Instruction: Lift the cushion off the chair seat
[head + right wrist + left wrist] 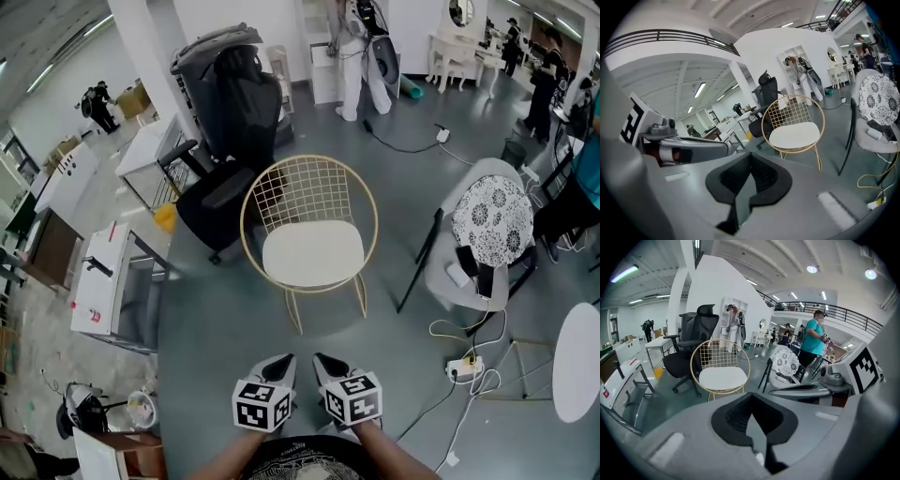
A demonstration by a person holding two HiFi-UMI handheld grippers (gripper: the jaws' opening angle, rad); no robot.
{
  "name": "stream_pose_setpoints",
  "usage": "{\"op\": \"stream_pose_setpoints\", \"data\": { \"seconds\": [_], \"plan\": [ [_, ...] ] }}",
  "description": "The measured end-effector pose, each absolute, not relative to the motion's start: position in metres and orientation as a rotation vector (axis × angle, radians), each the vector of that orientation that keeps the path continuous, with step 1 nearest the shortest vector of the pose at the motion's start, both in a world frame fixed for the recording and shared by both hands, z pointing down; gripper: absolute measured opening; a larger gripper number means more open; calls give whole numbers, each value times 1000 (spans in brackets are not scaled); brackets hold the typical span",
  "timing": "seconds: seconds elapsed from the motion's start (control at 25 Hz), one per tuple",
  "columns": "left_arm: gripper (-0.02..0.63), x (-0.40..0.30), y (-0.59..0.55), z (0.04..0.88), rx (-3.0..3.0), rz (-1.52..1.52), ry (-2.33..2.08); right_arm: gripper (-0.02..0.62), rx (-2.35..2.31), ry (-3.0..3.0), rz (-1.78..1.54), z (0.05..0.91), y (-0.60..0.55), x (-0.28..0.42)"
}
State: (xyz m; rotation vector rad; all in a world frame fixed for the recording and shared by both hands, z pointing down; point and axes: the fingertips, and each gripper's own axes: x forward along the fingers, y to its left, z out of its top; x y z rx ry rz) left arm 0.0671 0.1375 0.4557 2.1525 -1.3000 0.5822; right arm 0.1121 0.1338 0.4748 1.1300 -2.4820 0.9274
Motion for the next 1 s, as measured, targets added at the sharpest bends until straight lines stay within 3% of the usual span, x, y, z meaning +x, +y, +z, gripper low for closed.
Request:
{"op": "stream_pose_setpoints", "data": {
  "seconds": [0.64,1.0],
  "plan": [
    [-9,114,53,477,2211,571,-1131,-2,1287,-2344,1028,493,74,163],
    [-9,93,-31,481,2242,538,-1074,-2,1316,-2321,967,481,-9,134]
  ]
}}
